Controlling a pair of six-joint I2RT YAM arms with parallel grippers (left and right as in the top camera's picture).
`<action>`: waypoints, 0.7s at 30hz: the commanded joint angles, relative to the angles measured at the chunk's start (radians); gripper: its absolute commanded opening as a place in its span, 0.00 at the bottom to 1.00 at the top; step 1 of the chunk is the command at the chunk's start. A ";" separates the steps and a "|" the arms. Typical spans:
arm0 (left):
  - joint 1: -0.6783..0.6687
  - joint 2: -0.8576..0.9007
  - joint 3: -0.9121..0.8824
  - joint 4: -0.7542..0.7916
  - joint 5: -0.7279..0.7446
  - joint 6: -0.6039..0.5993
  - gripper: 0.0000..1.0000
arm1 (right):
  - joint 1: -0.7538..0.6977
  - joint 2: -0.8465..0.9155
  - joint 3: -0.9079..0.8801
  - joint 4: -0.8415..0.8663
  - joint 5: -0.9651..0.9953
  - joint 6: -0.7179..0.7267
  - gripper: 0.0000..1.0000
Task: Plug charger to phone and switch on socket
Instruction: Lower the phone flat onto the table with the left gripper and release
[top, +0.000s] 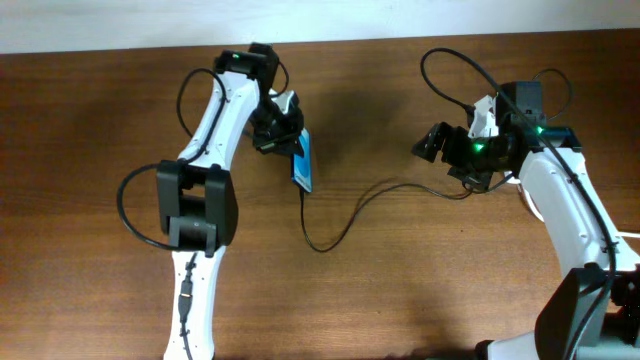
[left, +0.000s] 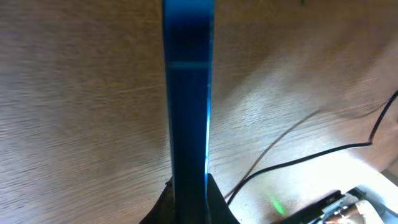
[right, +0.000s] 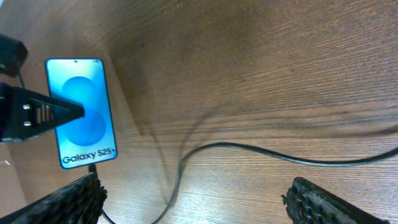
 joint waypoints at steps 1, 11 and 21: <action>0.001 -0.008 -0.034 0.012 0.064 0.025 0.00 | 0.007 0.008 0.003 0.000 0.012 -0.010 0.97; -0.033 -0.008 -0.119 0.138 0.138 0.072 0.00 | 0.007 0.009 0.003 0.003 0.013 -0.011 0.97; -0.065 -0.008 -0.216 0.206 0.008 -0.026 0.11 | 0.007 0.009 0.003 0.003 0.013 -0.013 0.97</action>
